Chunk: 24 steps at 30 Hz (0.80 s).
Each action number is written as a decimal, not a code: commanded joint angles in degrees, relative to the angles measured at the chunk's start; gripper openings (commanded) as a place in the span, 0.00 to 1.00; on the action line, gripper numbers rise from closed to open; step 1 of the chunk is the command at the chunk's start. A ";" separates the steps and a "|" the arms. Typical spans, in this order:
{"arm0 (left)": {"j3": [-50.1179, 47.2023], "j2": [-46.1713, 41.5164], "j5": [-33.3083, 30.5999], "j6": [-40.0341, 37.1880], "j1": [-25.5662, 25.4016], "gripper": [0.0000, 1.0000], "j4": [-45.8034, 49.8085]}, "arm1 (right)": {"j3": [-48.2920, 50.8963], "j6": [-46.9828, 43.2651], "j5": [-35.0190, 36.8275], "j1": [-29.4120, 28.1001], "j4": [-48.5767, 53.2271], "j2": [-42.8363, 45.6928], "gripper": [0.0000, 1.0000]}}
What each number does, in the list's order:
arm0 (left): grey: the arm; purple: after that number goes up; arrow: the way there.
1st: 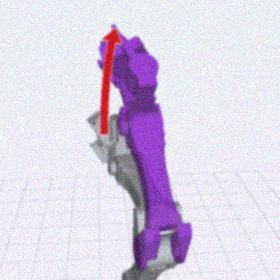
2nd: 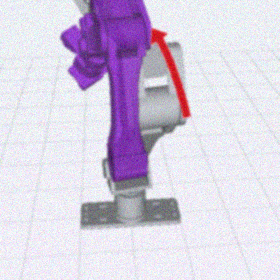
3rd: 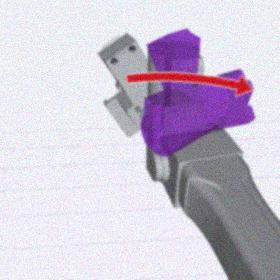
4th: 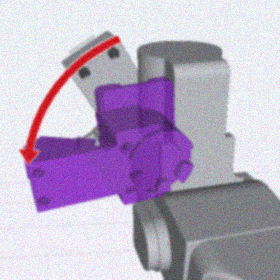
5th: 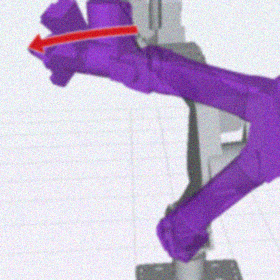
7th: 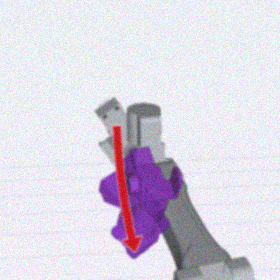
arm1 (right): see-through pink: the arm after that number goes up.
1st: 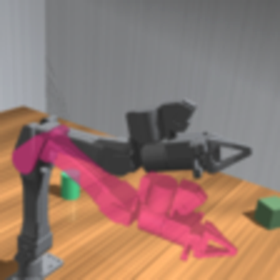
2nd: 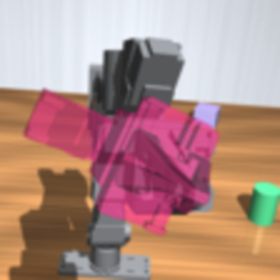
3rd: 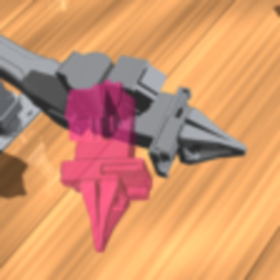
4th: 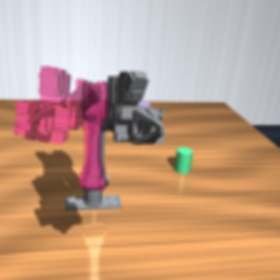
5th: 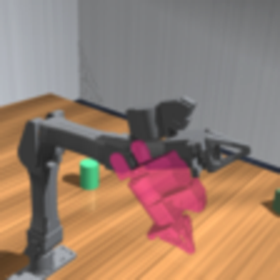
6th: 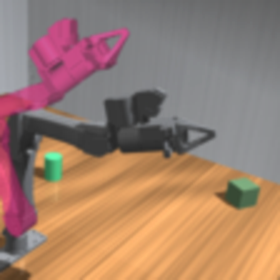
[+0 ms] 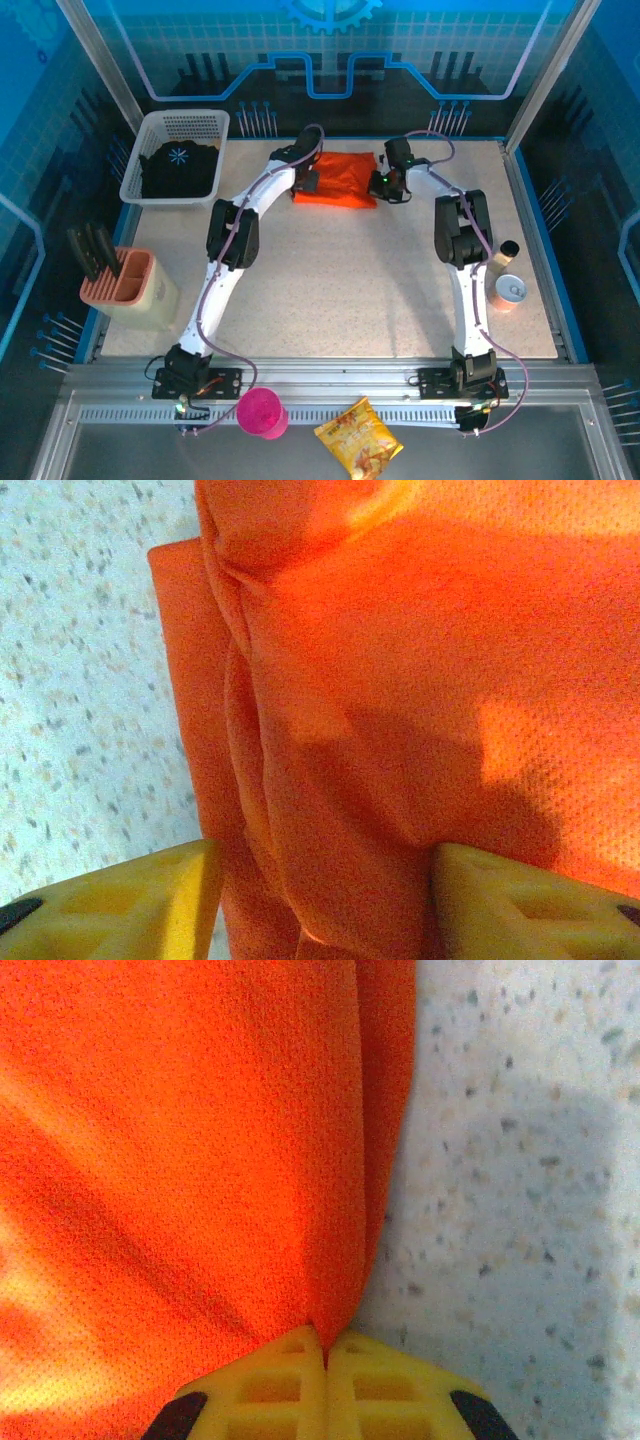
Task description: Fold and stack the t-shirts
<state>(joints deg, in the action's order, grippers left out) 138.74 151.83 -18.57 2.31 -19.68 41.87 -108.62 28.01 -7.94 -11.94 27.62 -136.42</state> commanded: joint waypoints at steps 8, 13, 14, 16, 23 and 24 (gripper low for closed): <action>7.31 5.05 0.01 -3.24 1.53 0.59 1.41 | -15.09 -1.46 3.73 2.67 6.81 -9.12 0.00; 7.22 4.84 0.36 -3.01 1.66 0.65 1.38 | -17.40 -1.38 2.87 2.77 7.25 -10.46 0.03; 7.10 4.54 0.43 -3.09 1.66 0.68 1.21 | -17.42 -1.28 2.44 2.68 7.29 -10.41 0.06; 6.99 3.80 0.55 -3.32 1.66 0.73 1.02 | -16.69 -1.16 1.62 2.67 7.21 -9.52 0.17; 7.00 -3.66 -0.58 -5.73 1.66 0.92 -0.82 | -13.37 -3.48 1.70 2.61 7.71 -0.57 0.38; 7.05 -5.31 -0.92 -6.35 1.67 0.97 -1.32 | -13.46 -4.01 1.79 2.63 8.33 1.01 0.44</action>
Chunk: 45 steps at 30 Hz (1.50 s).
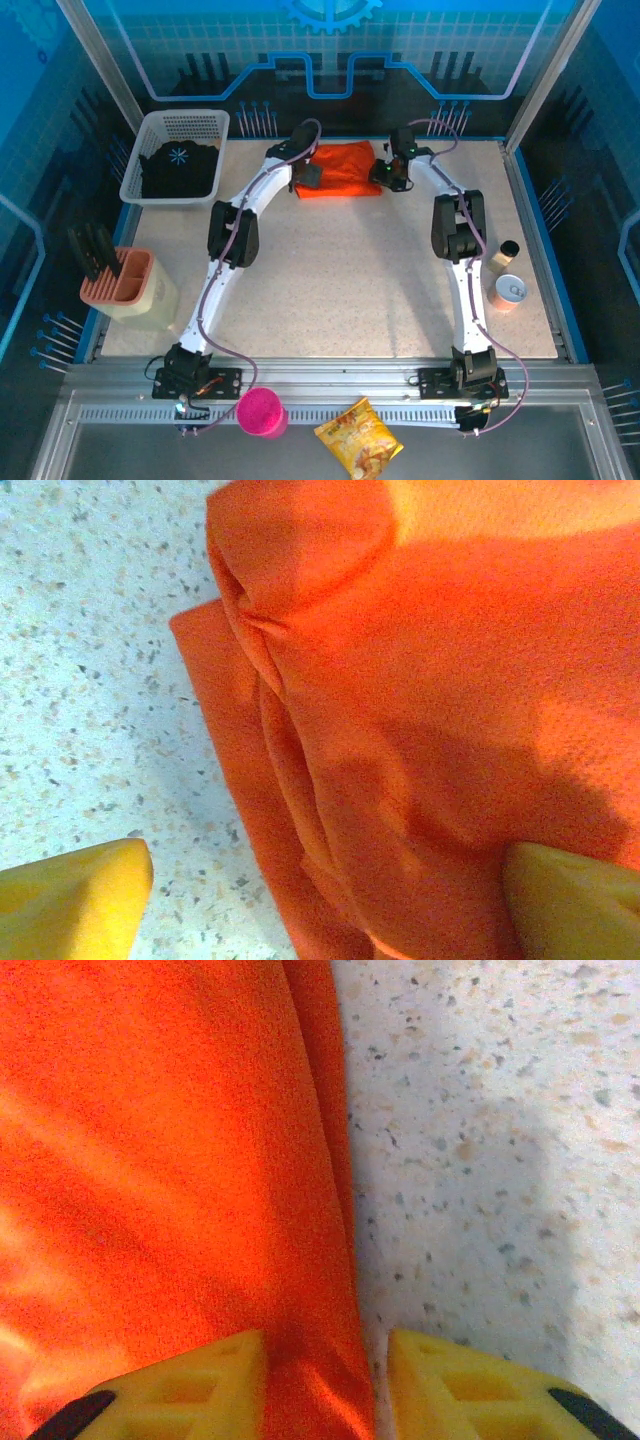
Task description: Fold and stack the t-shirts
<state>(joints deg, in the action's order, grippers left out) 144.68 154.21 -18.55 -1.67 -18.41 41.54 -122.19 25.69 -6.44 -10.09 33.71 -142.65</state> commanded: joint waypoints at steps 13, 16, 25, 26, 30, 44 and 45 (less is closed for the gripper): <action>-32.99 -43.48 -2.39 -0.30 0.31 0.99 -19.13 | 20.49 -7.71 4.47 0.69 -3.41 35.95 1.00; -57.04 -58.42 -3.73 1.17 0.37 0.99 -36.13 | 32.67 -9.98 6.58 0.81 -10.93 44.24 1.00; -106.77 -83.71 -15.21 2.22 3.18 1.00 -66.71 | 78.69 -18.07 12.60 2.36 -47.87 66.40 1.00; -109.82 -84.70 -15.74 2.68 3.51 0.99 -68.13 | 82.11 -18.51 13.12 2.75 -51.01 67.53 1.00; -120.09 -85.50 -17.92 2.84 4.04 1.00 -76.39 | 92.27 -20.64 13.90 3.49 -60.72 69.10 1.00; -124.62 -68.77 -6.94 -1.61 9.67 0.99 -95.93 | 113.65 -24.62 7.47 8.30 -114.42 52.36 1.00; -125.13 -68.70 -4.03 -0.92 10.84 1.00 -96.91 | 112.88 -24.48 6.47 8.72 -113.81 51.17 1.00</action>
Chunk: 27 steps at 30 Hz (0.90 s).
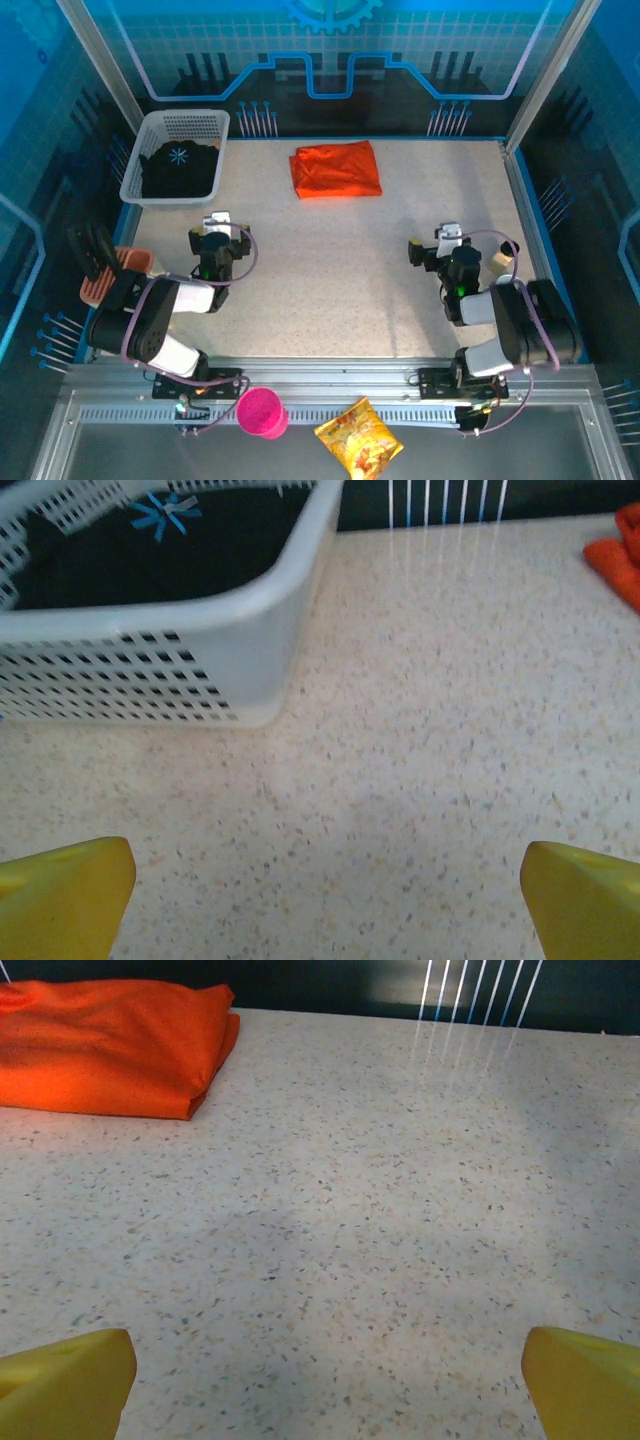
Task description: Fold and stack the t-shirts
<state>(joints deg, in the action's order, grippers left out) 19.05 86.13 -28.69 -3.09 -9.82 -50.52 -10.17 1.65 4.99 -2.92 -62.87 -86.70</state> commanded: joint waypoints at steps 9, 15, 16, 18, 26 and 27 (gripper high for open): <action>3.12 2.64 22.77 2.99 8.77 0.99 -1.53 | -12.73 -1.83 -6.08 0.89 11.91 -1.71 1.00; 3.01 2.82 22.99 2.92 8.95 0.99 -2.08 | -12.74 -2.00 -5.66 0.70 11.98 -1.59 1.00; 2.95 2.82 23.06 2.91 8.95 0.99 -2.03 | -12.72 -2.00 -5.58 0.71 11.98 -1.63 1.00; 3.01 2.82 23.04 2.90 8.95 0.99 -2.10 | -12.75 -2.06 -5.37 0.63 11.98 -1.63 1.00; 3.22 2.73 26.35 3.13 9.86 0.99 -1.42 | -12.71 -2.09 -5.35 0.53 11.98 -1.63 1.00; 3.23 2.71 26.83 3.34 10.15 0.99 -1.41 | -12.71 -2.05 -5.34 0.50 12.03 -1.63 1.00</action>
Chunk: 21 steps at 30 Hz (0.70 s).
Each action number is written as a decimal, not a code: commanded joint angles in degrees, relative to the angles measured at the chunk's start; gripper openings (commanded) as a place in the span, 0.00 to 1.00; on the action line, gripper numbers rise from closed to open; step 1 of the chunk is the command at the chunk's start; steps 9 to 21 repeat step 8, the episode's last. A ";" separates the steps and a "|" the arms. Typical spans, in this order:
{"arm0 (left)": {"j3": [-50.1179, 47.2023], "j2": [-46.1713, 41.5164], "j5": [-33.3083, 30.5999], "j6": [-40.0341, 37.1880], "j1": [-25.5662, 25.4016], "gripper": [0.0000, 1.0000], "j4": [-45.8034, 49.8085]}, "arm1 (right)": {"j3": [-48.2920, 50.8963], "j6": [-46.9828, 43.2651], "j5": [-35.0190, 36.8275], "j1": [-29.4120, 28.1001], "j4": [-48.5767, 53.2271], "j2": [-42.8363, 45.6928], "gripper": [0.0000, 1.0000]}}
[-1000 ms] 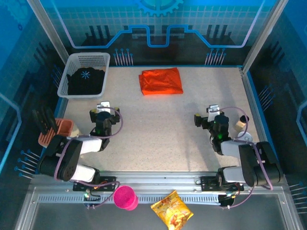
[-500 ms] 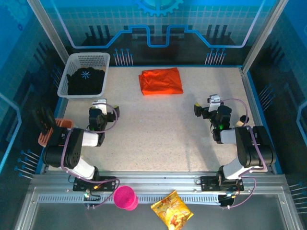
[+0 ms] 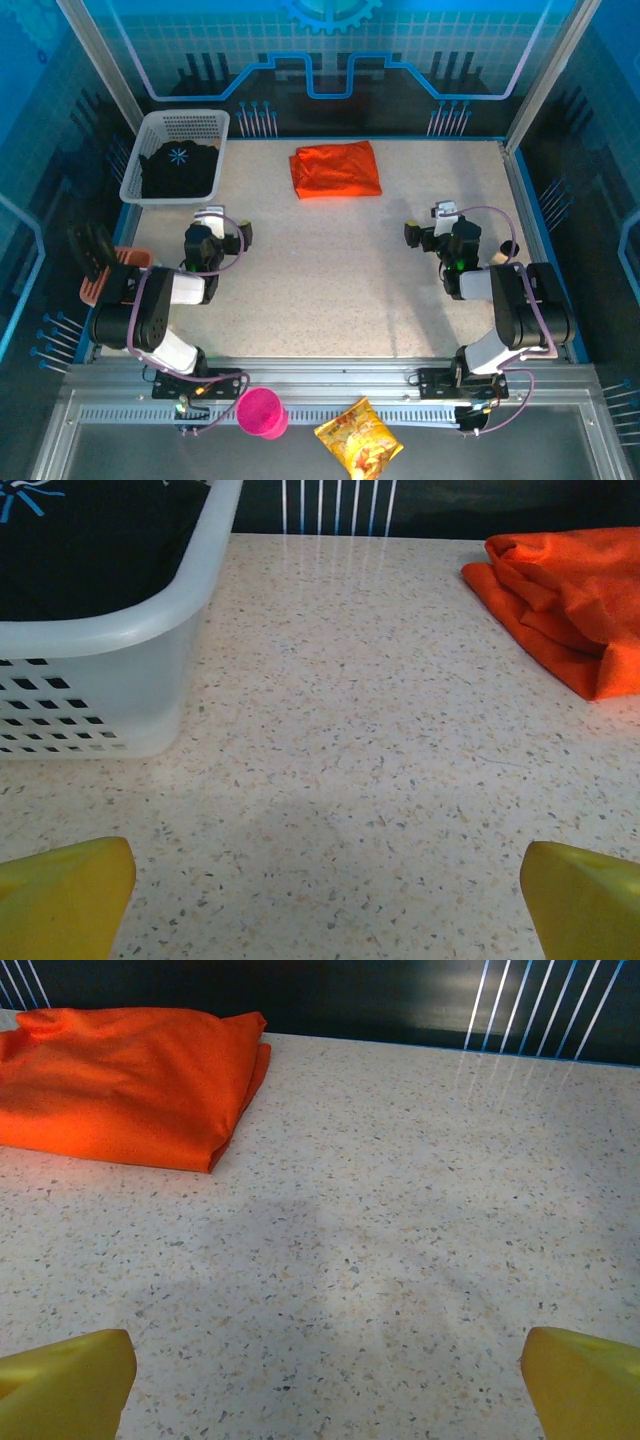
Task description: Fold and stack the t-shirts
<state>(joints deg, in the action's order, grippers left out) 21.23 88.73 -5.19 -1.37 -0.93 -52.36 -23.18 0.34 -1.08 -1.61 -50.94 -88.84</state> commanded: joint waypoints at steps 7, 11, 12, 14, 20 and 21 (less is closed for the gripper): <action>0.91 0.15 3.40 1.54 1.28 0.99 0.16 | 0.32 -0.77 0.73 -0.81 0.06 0.51 1.00; 0.94 0.13 3.35 1.54 1.28 0.99 0.16 | 0.22 -0.73 0.66 -0.77 0.05 0.51 1.00; 0.94 0.13 3.35 1.54 1.28 0.99 0.16 | 0.22 -0.73 0.66 -0.77 0.05 0.51 1.00; 0.94 0.13 3.35 1.54 1.28 0.99 0.16 | 0.22 -0.73 0.66 -0.77 0.05 0.51 1.00; 0.94 0.13 3.35 1.54 1.28 0.99 0.16 | 0.22 -0.73 0.66 -0.77 0.05 0.51 1.00; 0.94 0.13 3.35 1.54 1.28 0.99 0.16 | 0.22 -0.73 0.66 -0.77 0.05 0.51 1.00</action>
